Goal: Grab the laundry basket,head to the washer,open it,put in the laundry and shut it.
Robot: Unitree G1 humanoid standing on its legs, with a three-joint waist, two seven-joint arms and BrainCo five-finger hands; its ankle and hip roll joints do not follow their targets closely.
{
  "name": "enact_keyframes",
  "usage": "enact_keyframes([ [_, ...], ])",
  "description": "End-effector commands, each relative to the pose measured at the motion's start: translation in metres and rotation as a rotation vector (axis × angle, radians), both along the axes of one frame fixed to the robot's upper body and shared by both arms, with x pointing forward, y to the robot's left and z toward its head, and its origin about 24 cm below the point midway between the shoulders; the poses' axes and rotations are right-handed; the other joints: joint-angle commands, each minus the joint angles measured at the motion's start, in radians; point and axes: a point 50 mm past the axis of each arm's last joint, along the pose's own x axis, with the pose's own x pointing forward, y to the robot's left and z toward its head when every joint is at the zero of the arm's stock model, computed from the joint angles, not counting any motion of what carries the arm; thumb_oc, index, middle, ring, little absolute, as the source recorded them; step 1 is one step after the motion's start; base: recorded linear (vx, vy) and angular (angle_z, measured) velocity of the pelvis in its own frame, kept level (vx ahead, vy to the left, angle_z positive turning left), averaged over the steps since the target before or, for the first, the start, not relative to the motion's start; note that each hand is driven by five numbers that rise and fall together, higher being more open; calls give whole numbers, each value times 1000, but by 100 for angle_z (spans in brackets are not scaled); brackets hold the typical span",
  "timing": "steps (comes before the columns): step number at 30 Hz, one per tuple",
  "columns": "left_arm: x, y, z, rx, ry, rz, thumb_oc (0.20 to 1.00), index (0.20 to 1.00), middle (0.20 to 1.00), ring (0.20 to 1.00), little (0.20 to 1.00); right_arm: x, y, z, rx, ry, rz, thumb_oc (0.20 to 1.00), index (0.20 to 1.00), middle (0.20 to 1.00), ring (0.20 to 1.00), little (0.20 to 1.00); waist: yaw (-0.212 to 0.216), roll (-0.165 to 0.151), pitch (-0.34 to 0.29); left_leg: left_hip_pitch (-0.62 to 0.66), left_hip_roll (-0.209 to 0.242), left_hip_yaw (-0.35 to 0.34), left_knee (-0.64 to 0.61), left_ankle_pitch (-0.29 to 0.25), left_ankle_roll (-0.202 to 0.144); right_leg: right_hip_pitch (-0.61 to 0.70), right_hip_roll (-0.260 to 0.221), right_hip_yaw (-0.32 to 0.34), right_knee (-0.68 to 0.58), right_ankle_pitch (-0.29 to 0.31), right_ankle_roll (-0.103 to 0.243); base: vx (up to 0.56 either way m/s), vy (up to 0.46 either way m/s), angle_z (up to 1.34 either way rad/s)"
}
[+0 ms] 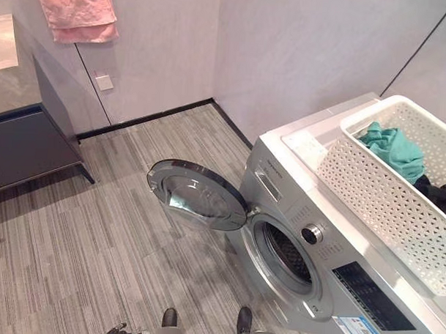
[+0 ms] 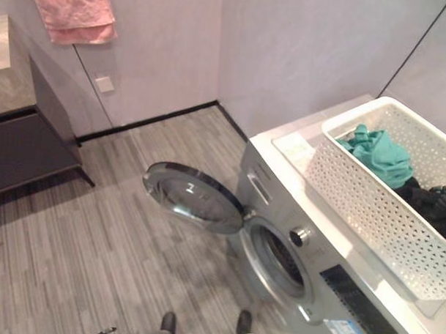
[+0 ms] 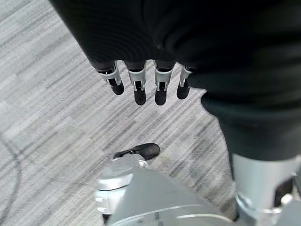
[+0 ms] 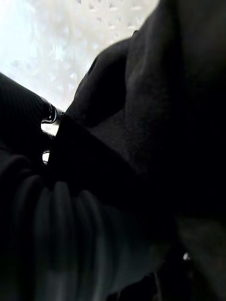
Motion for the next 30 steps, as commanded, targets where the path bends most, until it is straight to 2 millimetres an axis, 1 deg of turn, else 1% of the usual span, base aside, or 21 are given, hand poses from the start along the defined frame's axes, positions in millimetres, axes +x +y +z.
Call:
enact_keyframes([
  [1,10,18,9,52,-29,-33,1000,1000,1000,1000,1000,-2,-4,0,-25,36,-19,1000,1000,1000,1000,1000,13,-30,18,-28,31,-14,66,-71,-21,-10,-37,18,65,-102,26,14,-58,-1],
  [3,11,19,9,56,-29,-35,1000,1000,1000,1000,1000,3,6,-5,-5,51,44,1000,1000,1000,1000,1000,12,-28,27,-33,42,-13,58,-61,-27,-17,-31,16,68,-108,22,5,-42,0],
  [4,11,19,9,56,-29,-35,1000,1000,1000,1000,1000,3,6,-5,-5,51,43,1000,1000,1000,1000,1000,12,-28,27,-33,42,-13,58,-61,-27,-17,-31,16,68,-108,22,-4,-52,0],
  [5,9,19,9,58,-24,-35,1000,1000,1000,1000,1000,8,20,-16,33,85,113,467,467,467,467,467,11,-28,39,-35,50,-13,49,-53,-32,-25,-24,13,71,-112,18,-5,-44,3],
  [6,10,17,9,52,-24,-40,1000,1000,1000,1000,1000,11,27,-19,53,94,145,200,200,200,200,200,10,-27,42,-34,53,-12,44,-49,-33,-27,-21,12,71,-112,17,-11,-43,1],
  [7,10,15,8,49,-24,-47,1000,1000,1000,1000,1000,13,31,-21,69,93,165,200,200,200,200,200,8,-25,45,-32,55,-10,39,-47,-34,-28,-19,13,72,-114,16,0,0,0],
  [8,10,15,8,49,-24,-47,1000,1000,1000,1000,1000,13,31,-21,69,93,164,200,200,200,200,200,9,-25,46,-32,55,-10,38,-47,-34,-28,-19,13,72,-114,16,0,0,0],
  [9,10,11,6,40,-24,-58,1000,1000,1000,1000,1000,18,42,-24,89,93,219,200,200,200,200,200,4,-23,49,-27,59,-2,32,-44,-35,-29,-15,16,74,-117,14,0,0,0],
  [11,11,9,6,36,-28,-59,1000,1000,1000,1000,1000,22,48,-22,102,71,244,200,200,200,200,200,3,-22,48,-22,61,2,25,-41,-35,-28,-12,20,74,-118,13,7,3,-3],
  [13,11,4,4,34,-30,-66,1000,1000,1000,1000,1000,26,47,-14,110,-12,237,200,200,200,200,200,-3,-20,42,-11,62,8,14,-39,-36,-24,-9,24,73,-120,11,11,7,-6],
  [17,16,0,4,31,-54,-52,1000,1000,1000,1000,1000,29,35,11,115,-212,157,200,200,200,200,200,-7,-16,33,1,60,14,7,-40,-35,-11,-9,29,61,-119,10,1,7,-2],
  [19,19,-1,5,34,-65,-48,1000,1000,1000,1000,1000,32,33,32,130,-359,137,200,200,200,200,200,-12,-14,24,7,58,16,3,-43,-34,-3,-10,31,53,-117,12,0,5,-2],
  [21,20,-2,5,34,-75,-40,1000,1000,1000,1000,1000,31,27,53,158,-510,104,200,200,200,200,200,-16,-12,16,15,56,17,-2,-45,-34,4,-11,33,48,-117,13,0,0,0],
  [23,21,-3,5,36,-82,-34,1000,1000,1000,1000,1000,26,21,79,185,-696,71,200,200,200,200,200,-24,-11,7,21,55,18,-3,-47,-33,11,-12,34,47,-118,13,0,0,0],
  [24,20,-2,4,39,-80,-32,1000,1000,1000,1000,1000,24,20,96,188,-787,69,200,200,200,200,200,-27,-11,1,24,54,19,-4,-49,-32,15,-12,36,47,-120,13,0,0,0],
  [25,19,-2,4,45,-76,-29,1000,1000,1000,1000,1000,21,20,115,196,-896,70,200,200,200,200,200,-28,-9,-3,30,53,19,-6,-53,-32,22,-11,36,46,-122,13,0,0,0],
  [26,18,-1,4,49,-71,-27,1000,1000,1000,1000,1000,19,21,127,199,-955,82,200,200,200,200,200,-31,-9,-12,33,53,20,-6,-55,-32,25,-11,37,46,-123,13,0,0,0],
  [27,18,-1,4,49,-71,-27,1000,1000,1000,1000,1000,19,21,127,199,-955,82,200,200,200,200,200,-31,-9,-11,33,53,19,-6,-55,-32,25,-11,37,46,-123,13,36,22,-2],
  [28,12,1,3,55,-54,-16,1000,1000,1000,1000,1000,15,27,157,212,-1110,121,200,200,200,200,200,-37,-7,-23,45,54,22,-6,-62,-33,36,-11,39,47,-128,13,0,0,0],
  [29,10,0,2,54,-46,-9,1000,1000,1000,1000,1000,10,32,174,210,-1190,149,200,200,200,200,200,-41,-8,-33,46,52,21,-7,-63,-32,38,-12,39,47,-128,13,0,0,0],
  [30,10,0,2,54,-46,-10,1000,1000,1000,1000,1000,10,32,174,210,-1190,148,200,200,200,200,200,-41,-8,-33,46,52,21,-7,-63,-32,38,-12,39,47,-128,13,0,0,0],
])
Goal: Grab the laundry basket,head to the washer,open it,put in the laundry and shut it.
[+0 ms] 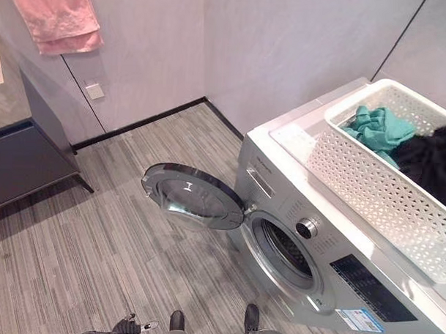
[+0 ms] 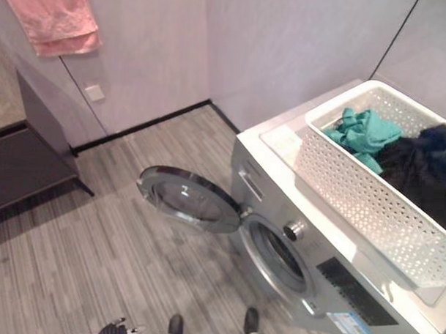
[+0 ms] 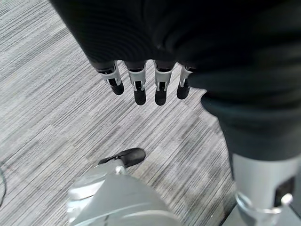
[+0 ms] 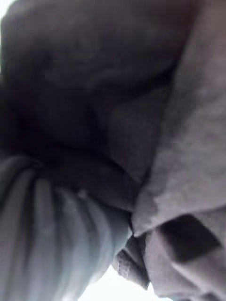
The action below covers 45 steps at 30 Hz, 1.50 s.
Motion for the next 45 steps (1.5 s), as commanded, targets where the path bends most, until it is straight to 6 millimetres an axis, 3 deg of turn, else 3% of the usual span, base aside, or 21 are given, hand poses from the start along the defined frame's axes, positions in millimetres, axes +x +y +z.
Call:
enact_keyframes([
  [1,-7,20,4,81,24,-11,1000,1000,1000,1000,1000,-18,19,104,-56,-501,54,200,200,200,200,200,12,-82,-56,1,44,14,50,-80,-9,-6,-26,34,113,-155,16,0,0,0],
  [4,-11,22,4,100,47,-14,1000,1000,1000,1000,1000,-28,29,140,-72,-671,66,200,200,200,200,200,14,-90,-78,11,42,11,57,-90,-7,3,-26,36,121,-160,17,14,25,1],
  [9,-6,22,5,114,35,-35,1000,1000,1000,1000,1000,-39,35,178,-97,-802,19,200,200,200,200,200,15,-97,-104,28,40,7,59,-100,-6,21,-27,33,127,-167,18,22,33,3],
  [14,48,17,23,148,-174,-87,1000,1000,1000,1000,1000,-69,32,219,-187,-960,-140,200,200,200,200,200,7,-109,-135,38,31,0,68,-115,-1,37,-38,24,135,-166,29,-5,72,3],
  [16,48,16,23,146,-175,-87,1000,1000,1000,1000,1000,-69,33,220,-189,-961,-140,200,200,200,200,200,7,-107,-134,38,31,0,68,-116,-1,37,-38,25,135,-166,29,-6,38,0],
  [20,91,1,46,133,-376,-178,1000,1000,1000,1000,1000,-91,50,232,-427,-1024,-192,200,200,200,200,200,-23,-87,-131,51,9,17,69,-137,22,20,-55,43,153,-149,51,-45,137,-1],
  [22,90,2,46,136,-374,-179,1000,1000,1000,1000,1000,-91,49,230,-425,-1022,-195,200,200,200,200,200,-21,-90,-131,52,9,19,69,-137,23,19,-56,45,153,-148,52,-27,68,-5],
  [24,105,-7,58,100,-461,-204,1000,1000,1000,1000,1000,-99,55,232,-489,-1050,-201,200,200,200,200,200,-38,-70,-124,57,-5,28,69,-146,36,7,-66,59,158,-135,63,-60,144,-29],
  [27,120,-21,80,20,-590,-297,1000,1000,1000,1000,1000,-105,64,224,-606,-1047,-199,200,200,200,200,200,-72,-29,-113,74,-41,55,53,-159,65,-20,-95,84,167,-100,89,-101,247,-27],
  [29,124,-23,95,-12,-662,-327,1000,1000,1000,1000,1000,-98,72,208,-636,-1028,-151,200,200,200,200,200,-98,-5,-103,86,-65,72,41,-166,83,-39,-112,101,177,-76,104,-83,193,-24],
  [30,123,-20,96,-8,-658,-327,1000,1000,1000,1000,1000,-98,71,204,-631,-1025,-152,200,200,200,200,200,-97,-11,-104,87,-66,74,40,-166,85,-40,-112,104,178,-75,106,-80,217,-27],
  [31,124,-18,107,-19,-707,-347,1000,1000,1000,1000,1000,-92,81,191,-655,-1022,-106,200,200,200,200,200,-120,10,-96,100,-88,84,30,-174,99,-55,-125,118,183,-59,114,-39,136,-40],
  [32,122,-13,109,-5,-699,-355,1000,1000,1000,1000,1000,-94,77,182,-641,-1015,-117,200,200,200,200,200,-114,-8,-98,103,-90,88,27,-174,101,-56,-125,123,185,-58,116,-78,250,-55],
  [33,125,-15,120,-19,-744,-380,1000,1000,1000,1000,1000,-84,90,159,-645,-998,-45,200,200,200,200,200,-127,8,-86,111,-110,97,24,-181,117,-71,-136,138,191,-46,121,-56,205,-42],
  [34,124,-10,128,-16,-749,-416,1000,1000,1000,1000,1000,-87,91,132,-619,-969,-26,200,200,200,200,200,-112,-11,-81,123,-124,106,19,-187,129,-81,-144,156,200,-36,128,-81,270,-38],
  [36,122,-9,144,-34,-788,-469,1000,1000,1000,1000,1000,-80,113,85,-557,-921,81,200,200,200,200,200,-108,-3,-72,146,-155,130,10,-197,152,-104,-160,183,204,-3,143,-69,225,-61],
  [38,122,-10,153,-35,-817,-503,1000,1000,1000,1000,1000,-77,123,61,-499,-887,139,200,200,200,200,200,-106,0,-70,152,-173,144,3,-197,162,-118,-170,189,198,18,147,-62,117,-99],
  [39,122,-10,153,-35,-817,-503,1000,1000,1000,1000,1000,-77,123,61,-499,-887,139,200,200,200,200,200,-106,0,-70,152,-173,144,3,-197,162,-118,-170,189,198,18,147,-81,91,-81],
  [40,122,-10,158,-29,-832,-524,1000,1000,1000,1000,1000,-77,133,44,-462,-859,192,200,200,200,200,200,-106,-4,-72,157,-187,153,-6,-196,170,-129,-176,191,192,37,151,-74,74,-42],
  [42,122,-9,159,-24,-835,-521,1000,1000,1000,1000,1000,-78,137,37,-447,-843,214,200,200,200,200,200,-108,-9,-74,159,-193,160,-12,-193,173,-135,-181,189,188,49,154,-80,60,-10],
  [45,123,-8,152,-4,-816,-504,1000,1000,1000,1000,1000,-83,153,5,-348,-752,335,200,200,200,200,200,-123,-25,-74,161,-209,171,-24,-187,179,-150,-189,190,179,82,159,-85,28,-12],
])
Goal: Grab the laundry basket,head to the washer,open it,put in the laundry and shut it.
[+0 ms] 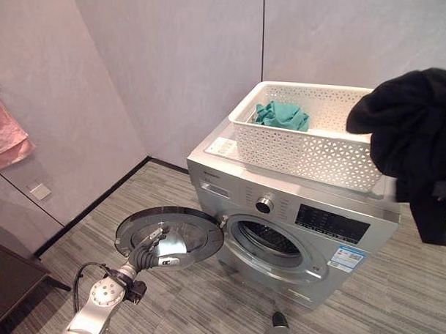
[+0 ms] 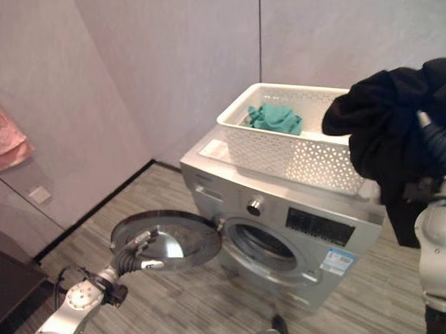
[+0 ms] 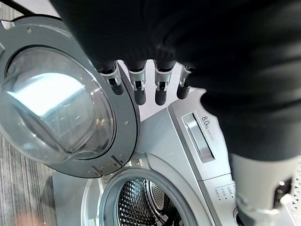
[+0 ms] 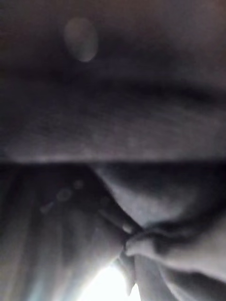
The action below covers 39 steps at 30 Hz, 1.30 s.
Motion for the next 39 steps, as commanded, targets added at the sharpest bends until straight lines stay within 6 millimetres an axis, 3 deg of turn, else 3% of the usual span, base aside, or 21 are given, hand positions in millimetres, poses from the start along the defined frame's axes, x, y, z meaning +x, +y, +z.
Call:
enact_keyframes([
  [1,9,20,19,80,-85,2,1000,1000,1000,1000,1000,-4,16,10,-57,-47,113,200,200,200,200,200,25,-46,-31,-37,-10,-68,14,-127,70,-81,-27,-46,52,77,21,-47,30,-8],
  [2,6,22,12,103,-65,21,1000,1000,1000,1000,1000,-5,26,-15,37,55,245,200,200,200,200,200,13,-50,-27,-30,-13,-68,13,-134,74,-84,-27,-47,55,80,21,-36,24,-9],
  [5,1,27,3,117,-40,63,1000,1000,1000,1000,1000,-9,45,-58,176,277,449,200,200,200,200,200,9,-71,-23,-29,-22,-55,11,-128,75,-100,-29,-34,54,96,20,-63,8,-11],
  [6,1,27,3,117,-40,63,1000,1000,1000,1000,1000,-9,45,-58,177,277,449,200,200,200,200,200,10,-71,-25,-30,-23,-54,11,-127,75,-102,-29,-33,53,97,20,-52,-10,-15],
  [9,-1,24,-5,92,-15,81,1000,1000,1000,1000,1000,-12,74,-109,358,550,677,200,200,200,200,200,22,-84,-15,-23,-29,-51,11,-131,75,-106,-32,-29,56,106,22,-34,-3,-12],
  [15,-2,10,-14,76,9,65,1000,1000,1000,1000,1000,-17,104,-160,501,803,806,200,200,200,200,200,56,-91,-14,-34,-39,-67,11,-120,72,-97,-53,-54,44,119,18,-5,-2,-1],
  [22,-12,1,-30,55,69,83,1000,1000,1000,1000,1000,-15,114,-198,582,943,765,200,200,200,200,200,80,-80,-3,-50,-38,-98,11,-111,67,-85,-71,-96,35,104,13,12,-13,16],
  [34,-22,-7,-62,119,178,133,1000,1000,1000,1000,1000,-16,107,-252,707,1074,560,200,200,200,200,200,97,-44,62,-159,-39,-145,11,-64,40,-107,-100,-173,2,81,7,-13,-18,19],
  [36,-22,-10,-68,104,193,175,1000,1000,1000,1000,1000,-15,104,-267,816,1075,500,200,200,200,200,200,99,-32,85,-193,-39,-156,11,-49,34,-121,-105,-189,-5,83,6,-69,-21,34],
  [39,-17,-22,-73,39,201,248,1000,1000,1000,1000,1000,6,102,-285,1080,988,403,200,200,200,200,200,110,2,143,-273,-34,-173,11,-12,20,-169,-109,-206,-13,85,3,-121,-29,14],
])
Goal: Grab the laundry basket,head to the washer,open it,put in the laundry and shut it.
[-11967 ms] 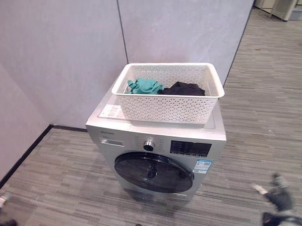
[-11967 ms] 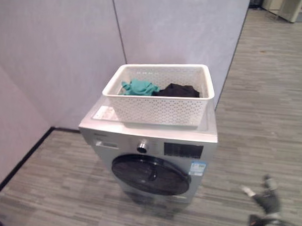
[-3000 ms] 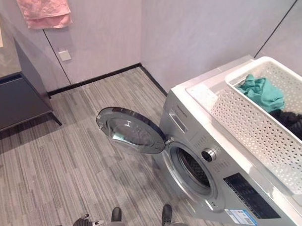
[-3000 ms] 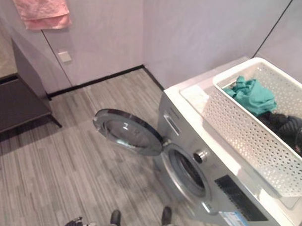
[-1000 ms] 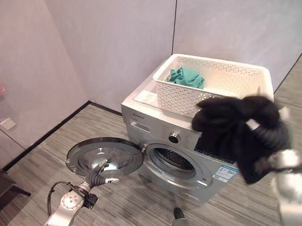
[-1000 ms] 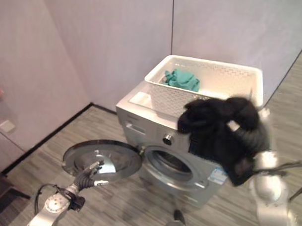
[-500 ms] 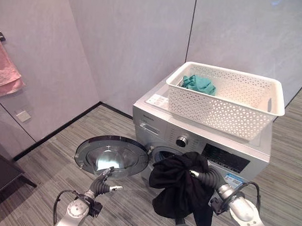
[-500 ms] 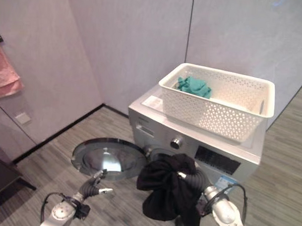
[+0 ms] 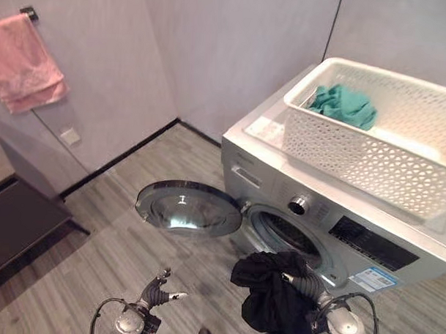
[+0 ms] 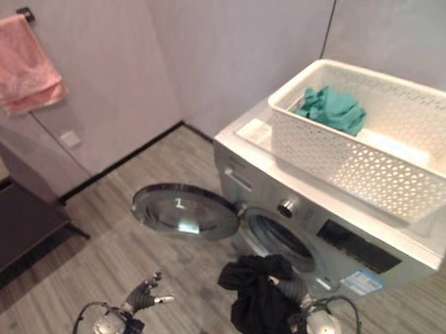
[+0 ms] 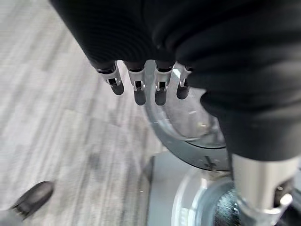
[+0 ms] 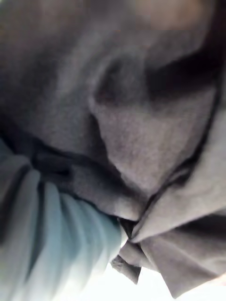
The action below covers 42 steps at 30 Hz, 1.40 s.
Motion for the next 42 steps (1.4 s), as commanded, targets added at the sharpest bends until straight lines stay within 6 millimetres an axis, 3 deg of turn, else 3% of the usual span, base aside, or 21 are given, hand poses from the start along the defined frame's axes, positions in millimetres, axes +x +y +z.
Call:
enact_keyframes([
  [1,38,4,20,7,-154,64,1000,1000,1000,1000,1000,50,15,28,207,-202,-194,200,200,200,200,200,6,6,88,-95,-33,-67,3,-65,30,-104,-51,-12,60,9,16,-81,-36,26],
  [6,52,-18,28,-61,-208,63,1000,1000,1000,1000,1000,93,3,33,299,-230,-452,200,200,200,200,200,27,70,161,-174,-21,-88,3,-31,14,-152,-53,-26,69,-4,7,-83,-31,28],
  [8,61,-36,38,-117,-264,18,1000,1000,1000,1000,1000,129,-12,53,390,-286,-644,200,200,200,200,200,55,137,209,-231,-16,-107,3,-15,2,-199,-52,-42,90,-18,0,-109,-32,16],
  [11,67,-47,45,-144,-290,-43,1000,1000,1000,1000,1000,157,-38,86,504,-394,-825,200,200,200,200,200,81,195,250,-290,-13,-119,3,2,-10,-245,-49,-51,100,-29,-3,-83,-55,25],
  [13,70,-51,47,-155,-296,-57,1000,1000,1000,1000,1000,163,-47,97,521,-425,-855,200,200,200,200,200,89,212,255,-314,-11,-123,3,12,-13,-266,-48,-54,103,-27,-6,-67,-43,27],
  [17,68,-58,43,-151,-269,-108,1000,1000,1000,1000,1000,179,-91,158,686,-664,-1033,200,200,200,200,200,125,296,287,-403,-8,-135,3,33,-32,-359,-44,-62,137,-53,-8,-59,-46,11],
  [20,67,-59,42,-149,-264,-113,1000,1000,1000,1000,1000,181,-96,170,690,-710,-1036,200,200,200,200,200,131,310,286,-418,-8,-136,3,37,-37,-377,-46,-60,149,-59,-8,-17,-22,3],
  [21,64,-58,38,-141,-248,-115,1000,1000,1000,1000,1000,181,-112,196,722,-818,-1071,200,200,200,200,200,135,336,296,-442,-12,-139,3,46,-46,-406,-47,-55,167,-69,-9,-23,-33,12],
  [23,63,-58,38,-142,-243,-114,1000,1000,1000,1000,1000,180,-118,206,730,-859,-1090,200,200,200,200,200,139,346,293,-456,-11,-139,3,49,-49,-424,-46,-53,179,-75,-10,-18,-38,7],
  [24,62,-55,36,-131,-236,-101,1000,1000,1000,1000,1000,175,-135,237,800,-993,-1156,200,200,200,200,200,145,372,297,-481,-13,-139,3,55,-59,-457,-49,-49,194,-85,-9,-13,-36,3],
  [26,59,-52,33,-122,-220,-91,1000,1000,1000,1000,1000,167,-151,265,853,-1112,-1208,200,200,200,200,200,149,396,301,-505,-14,-139,3,62,-68,-495,-47,-41,214,-99,-10,-11,-41,5],
  [27,60,-52,33,-124,-222,-93,1000,1000,1000,1000,1000,167,-152,267,852,-1116,-1209,200,200,200,200,200,152,397,300,-509,-14,-139,3,62,-68,-502,-47,-39,219,-101,-10,8,-8,4],
  [28,55,-51,30,-118,-207,-99,1000,1000,1000,1000,1000,161,-164,294,868,-1202,-1224,200,200,200,200,200,156,416,298,-527,-13,-134,3,64,-72,-538,-46,-29,243,-111,-9,10,9,4],
  [29,56,-52,31,-121,-209,-100,1000,1000,1000,1000,1000,160,-165,296,867,-1205,-1223,200,200,200,200,200,159,417,296,-531,-13,-132,3,64,-73,-546,-46,-26,249,-113,-10,32,-1,3],
  [31,48,-50,25,-121,-180,-104,1000,1000,1000,1000,1000,144,-185,352,853,-1371,-1204,200,200,200,200,200,176,433,287,-564,-8,-120,3,66,-80,-614,-45,-7,286,-131,-8,27,-35,0],
  [32,48,-51,25,-122,-181,-104,1000,1000,1000,1000,1000,144,-186,353,853,-1373,-1203,200,200,200,200,200,178,433,286,-567,-8,-119,3,66,-80,-619,-45,-5,289,-131,-8,36,-62,-6],
  [33,46,-44,23,-105,-171,-87,1000,1000,1000,1000,1000,128,-193,393,846,-1495,-1178,200,200,200,200,200,184,436,281,-590,-1,-112,3,72,-89,-665,-38,7,322,-142,-7,32,-43,-8],
  [34,47,-44,23,-107,-172,-86,1000,1000,1000,1000,1000,128,-193,394,846,-1496,-1176,200,200,200,200,200,185,436,279,-593,-2,-110,3,72,-89,-671,-38,10,325,-143,-8,66,-91,-8],
  [35,44,-33,21,-82,-156,-60,1000,1000,1000,1000,1000,109,-193,434,916,-1645,-1130,200,200,200,200,200,182,432,276,-615,9,-105,3,77,-99,-710,-25,27,355,-161,-10,126,-79,-3],
  [38,43,-20,20,-51,-146,-31,1000,1000,1000,1000,1000,75,-188,487,983,-1850,-1057,200,200,200,200,200,180,414,257,-646,17,-105,3,65,-114,-769,-12,48,413,-214,-8,86,-115,-1],
  [42,39,-1,19,-29,-132,23,1000,1000,1000,1000,1000,44,-187,538,779,-1913,-1053,200,200,200,200,200,193,380,233,-700,34,-98,3,66,-128,-874,-2,56,509,-259,-13,46,-129,2],
])
